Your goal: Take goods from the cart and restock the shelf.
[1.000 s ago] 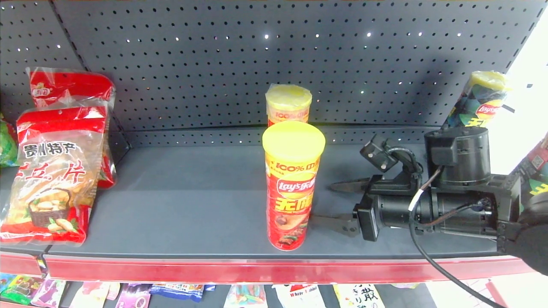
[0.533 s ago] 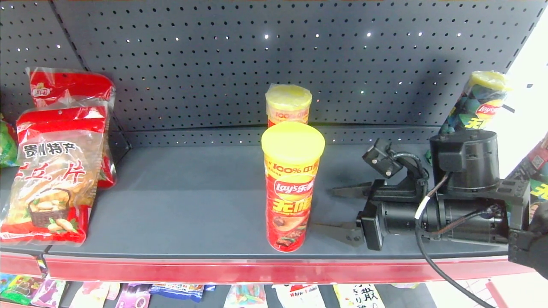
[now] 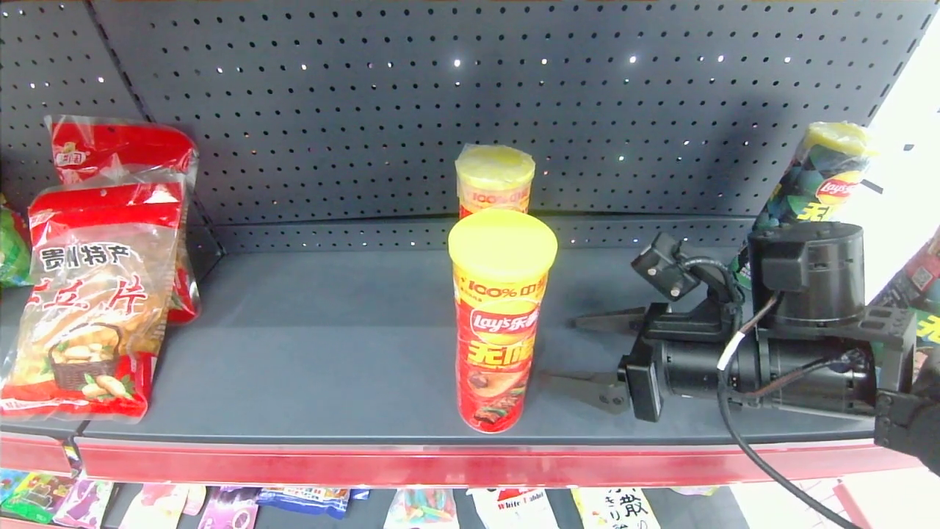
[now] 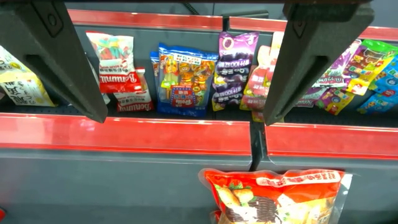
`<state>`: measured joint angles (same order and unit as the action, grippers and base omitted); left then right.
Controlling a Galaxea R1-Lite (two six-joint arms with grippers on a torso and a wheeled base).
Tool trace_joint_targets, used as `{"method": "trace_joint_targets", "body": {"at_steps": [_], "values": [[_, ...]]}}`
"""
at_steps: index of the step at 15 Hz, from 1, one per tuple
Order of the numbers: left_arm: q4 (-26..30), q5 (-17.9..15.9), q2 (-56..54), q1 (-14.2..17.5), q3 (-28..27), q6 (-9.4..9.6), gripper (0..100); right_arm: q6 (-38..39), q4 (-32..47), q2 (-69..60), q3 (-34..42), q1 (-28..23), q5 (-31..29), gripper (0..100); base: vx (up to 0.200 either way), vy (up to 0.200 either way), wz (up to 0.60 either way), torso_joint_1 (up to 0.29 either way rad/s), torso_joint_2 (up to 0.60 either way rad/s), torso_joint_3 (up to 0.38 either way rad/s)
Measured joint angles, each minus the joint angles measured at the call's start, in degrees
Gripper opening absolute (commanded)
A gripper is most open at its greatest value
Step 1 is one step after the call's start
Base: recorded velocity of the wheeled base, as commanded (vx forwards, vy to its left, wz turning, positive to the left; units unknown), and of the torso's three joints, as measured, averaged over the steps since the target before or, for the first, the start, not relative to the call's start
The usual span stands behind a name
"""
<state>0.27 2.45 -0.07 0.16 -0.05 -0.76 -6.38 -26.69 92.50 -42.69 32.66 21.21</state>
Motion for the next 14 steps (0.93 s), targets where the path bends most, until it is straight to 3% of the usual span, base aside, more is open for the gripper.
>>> {"method": "trace_joint_targets", "body": {"at_steps": [5, 14], "values": [[0.00, 0.00, 0.00, 0.00, 0.00, 0.00, 100, -0.54, -0.82, 2.43, -2.89, -2.54, -0.24, 100, 0.000, 0.000, 0.00, 0.000, 0.00, 0.000], [0.00, -0.02, 0.00, -0.02, 0.00, 0.00, 100, -0.27, 1.51, 2.89, -3.54, -0.50, -0.15, 100, 0.000, 0.000, 0.00, 0.000, 0.00, 0.000]]}}
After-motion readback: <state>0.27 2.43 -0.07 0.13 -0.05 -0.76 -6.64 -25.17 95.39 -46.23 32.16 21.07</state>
